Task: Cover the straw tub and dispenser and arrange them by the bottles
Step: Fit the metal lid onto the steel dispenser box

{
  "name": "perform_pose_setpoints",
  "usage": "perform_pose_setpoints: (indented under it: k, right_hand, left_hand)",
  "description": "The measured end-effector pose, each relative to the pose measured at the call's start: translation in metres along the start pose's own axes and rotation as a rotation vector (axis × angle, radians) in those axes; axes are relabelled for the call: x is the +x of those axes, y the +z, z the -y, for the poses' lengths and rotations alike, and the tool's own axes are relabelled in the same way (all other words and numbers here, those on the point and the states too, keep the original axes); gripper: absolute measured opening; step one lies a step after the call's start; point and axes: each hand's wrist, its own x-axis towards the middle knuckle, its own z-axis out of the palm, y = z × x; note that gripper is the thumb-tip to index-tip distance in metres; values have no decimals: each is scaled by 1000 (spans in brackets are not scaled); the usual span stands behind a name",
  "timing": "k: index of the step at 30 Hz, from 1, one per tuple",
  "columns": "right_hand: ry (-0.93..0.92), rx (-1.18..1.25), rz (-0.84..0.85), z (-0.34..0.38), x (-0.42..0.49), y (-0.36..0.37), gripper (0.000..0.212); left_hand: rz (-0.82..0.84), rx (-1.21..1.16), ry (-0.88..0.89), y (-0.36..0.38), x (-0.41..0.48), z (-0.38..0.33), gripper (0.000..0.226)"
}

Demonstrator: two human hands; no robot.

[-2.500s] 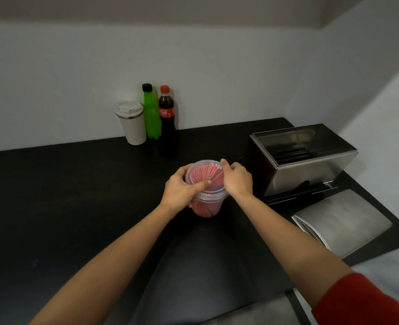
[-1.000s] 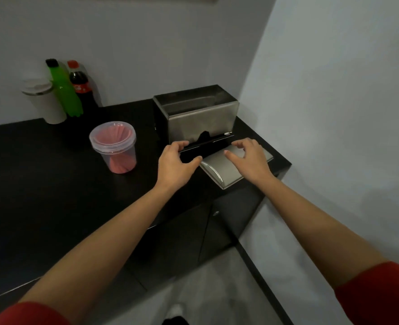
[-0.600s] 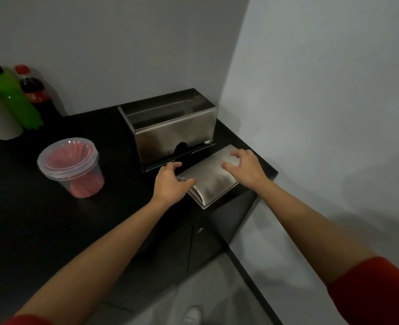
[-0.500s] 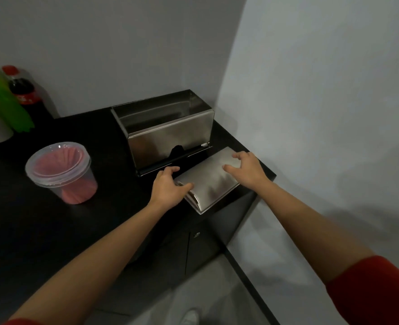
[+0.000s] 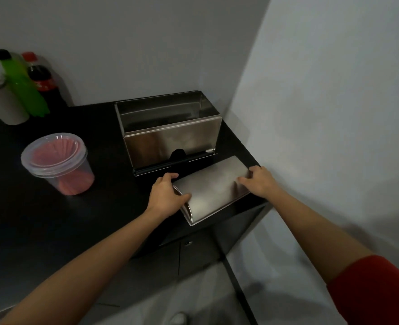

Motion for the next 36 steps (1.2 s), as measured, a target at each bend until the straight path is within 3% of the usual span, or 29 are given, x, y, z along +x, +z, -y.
perform_pose_setpoints:
  k: [6, 13, 22, 29, 36]
  right_hand:
    - [11, 7, -23, -6, 13, 1, 66]
    - [-2, 20, -51, -7, 19, 1, 53]
    - [142, 356, -84, -13, 28, -6, 59]
    - [206, 485, 5, -14, 33, -10, 73]
    - [264, 581, 113, -21, 43, -16, 30]
  left_hand:
    - [-70, -39, -122, 8, -7, -4, 75]
    - [-131, -76, -182, 15, -12, -9, 83]
    - [-173, -34, -205, 23, -15, -14, 77]
    - [-199, -35, -218, 26, -17, -16, 74]
    - [-185, -36, -220, 23, -19, -16, 73]
